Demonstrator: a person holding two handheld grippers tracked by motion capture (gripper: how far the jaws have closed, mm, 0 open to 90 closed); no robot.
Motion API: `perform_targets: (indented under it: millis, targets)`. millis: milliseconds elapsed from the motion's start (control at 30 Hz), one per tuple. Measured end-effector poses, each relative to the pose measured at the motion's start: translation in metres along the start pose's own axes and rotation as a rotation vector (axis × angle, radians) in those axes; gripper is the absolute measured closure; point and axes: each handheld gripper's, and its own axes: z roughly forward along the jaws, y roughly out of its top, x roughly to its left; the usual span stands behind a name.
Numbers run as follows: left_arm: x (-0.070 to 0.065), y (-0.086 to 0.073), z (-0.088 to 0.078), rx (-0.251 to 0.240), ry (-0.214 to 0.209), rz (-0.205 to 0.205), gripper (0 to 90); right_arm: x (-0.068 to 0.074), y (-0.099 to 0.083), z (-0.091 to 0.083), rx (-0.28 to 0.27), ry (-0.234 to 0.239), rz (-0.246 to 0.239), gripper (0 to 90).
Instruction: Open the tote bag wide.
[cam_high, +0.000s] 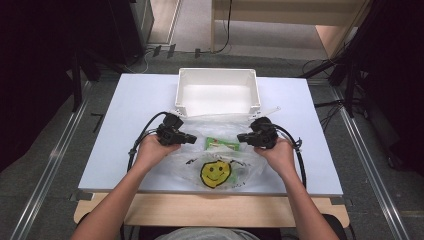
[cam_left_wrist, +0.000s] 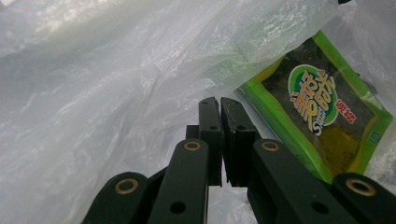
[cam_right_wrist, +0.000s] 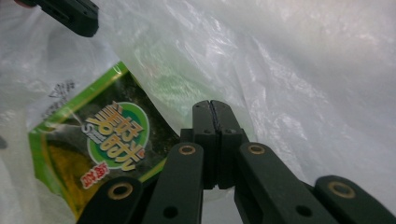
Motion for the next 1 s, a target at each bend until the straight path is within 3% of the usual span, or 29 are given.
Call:
perform_targets:
  millis: [233,333,433,600,767,1000]
  targets:
    - [0.009,-0.005,0.011,0.005,0.017,-0.032,88.5,-0.006,-0.010,0.008,0.011,-0.012,0.020,90.0]
    - [0.014,-0.010,0.014,0.024,0.046,-0.041,88.5,-0.008,-0.015,0.011,0.031,-0.031,0.019,90.0]
    - [0.019,-0.014,0.011,-0.002,0.040,-0.065,89.2,-0.011,-0.019,0.013,0.031,-0.052,0.022,90.0]
    - [0.020,-0.018,0.007,-0.018,0.099,-0.066,90.0,-0.015,-0.026,0.017,0.058,-0.093,0.033,90.0]
    - [0.023,-0.023,0.000,-0.019,0.151,-0.075,90.0,-0.023,-0.031,0.013,0.052,-0.098,0.059,90.0]
    - [0.030,-0.028,-0.008,-0.022,0.180,-0.107,90.0,-0.035,-0.036,0.005,0.047,-0.147,0.095,90.0]
